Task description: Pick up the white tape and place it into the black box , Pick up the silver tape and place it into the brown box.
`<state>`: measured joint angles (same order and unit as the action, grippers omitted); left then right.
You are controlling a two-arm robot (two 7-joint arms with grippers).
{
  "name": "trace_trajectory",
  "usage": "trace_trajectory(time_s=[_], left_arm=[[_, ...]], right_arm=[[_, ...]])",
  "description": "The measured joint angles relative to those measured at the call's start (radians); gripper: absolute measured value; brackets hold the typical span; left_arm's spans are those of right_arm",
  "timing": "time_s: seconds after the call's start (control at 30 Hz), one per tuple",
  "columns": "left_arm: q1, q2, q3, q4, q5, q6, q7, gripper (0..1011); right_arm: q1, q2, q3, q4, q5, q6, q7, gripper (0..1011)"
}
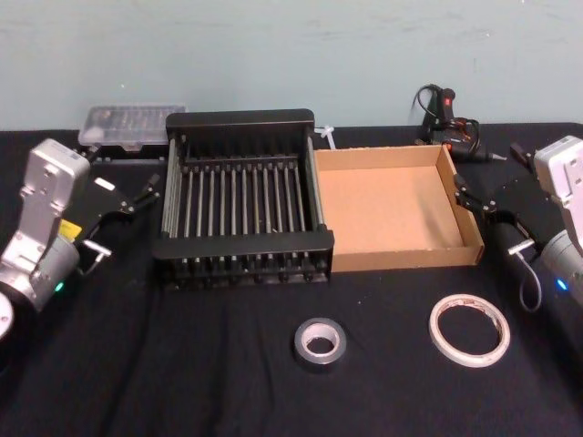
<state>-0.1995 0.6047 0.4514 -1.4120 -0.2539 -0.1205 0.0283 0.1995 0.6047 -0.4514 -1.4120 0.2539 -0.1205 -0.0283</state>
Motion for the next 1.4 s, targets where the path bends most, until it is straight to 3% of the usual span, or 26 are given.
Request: trace_trajectory(time_s=[1.4], left_arm=[[0.0, 0.0, 0.0, 0.0, 0.0, 0.0, 0.0, 1001]], right_arm=[[0.0, 0.0, 0.0, 0.0, 0.0, 0.0, 0.0, 1002]])
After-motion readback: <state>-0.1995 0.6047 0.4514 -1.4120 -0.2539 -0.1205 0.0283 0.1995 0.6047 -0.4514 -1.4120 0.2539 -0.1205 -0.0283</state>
